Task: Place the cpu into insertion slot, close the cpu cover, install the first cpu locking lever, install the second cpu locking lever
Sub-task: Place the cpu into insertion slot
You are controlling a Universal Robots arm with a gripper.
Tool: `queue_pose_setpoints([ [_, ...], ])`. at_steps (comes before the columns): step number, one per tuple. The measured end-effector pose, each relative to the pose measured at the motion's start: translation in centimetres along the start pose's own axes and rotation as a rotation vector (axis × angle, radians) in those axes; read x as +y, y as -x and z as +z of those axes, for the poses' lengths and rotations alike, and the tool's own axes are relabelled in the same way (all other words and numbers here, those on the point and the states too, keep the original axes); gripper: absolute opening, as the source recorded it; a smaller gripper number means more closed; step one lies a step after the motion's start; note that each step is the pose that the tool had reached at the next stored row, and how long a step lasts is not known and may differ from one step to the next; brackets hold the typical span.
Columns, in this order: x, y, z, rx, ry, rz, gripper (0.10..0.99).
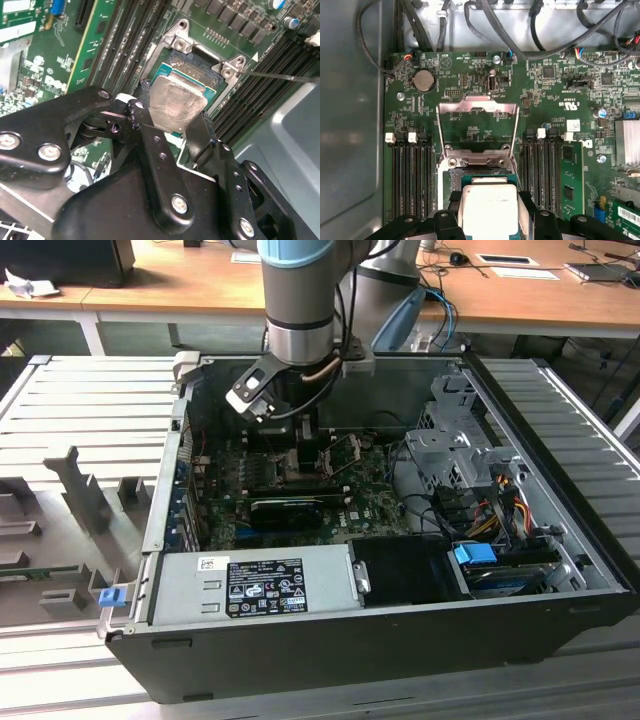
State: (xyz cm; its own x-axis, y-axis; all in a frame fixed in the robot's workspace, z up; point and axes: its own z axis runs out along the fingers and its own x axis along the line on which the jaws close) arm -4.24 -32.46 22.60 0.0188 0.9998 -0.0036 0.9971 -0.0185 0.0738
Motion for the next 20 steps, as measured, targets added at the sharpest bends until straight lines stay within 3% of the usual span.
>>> queue_pose_setpoints([
  [9,-0.21,-0.85,1.63,-0.0003,0.000,0.005,0.525],
  [20,-0.16,-0.88,2.10,-0.0031,0.000,0.004,0.525],
])
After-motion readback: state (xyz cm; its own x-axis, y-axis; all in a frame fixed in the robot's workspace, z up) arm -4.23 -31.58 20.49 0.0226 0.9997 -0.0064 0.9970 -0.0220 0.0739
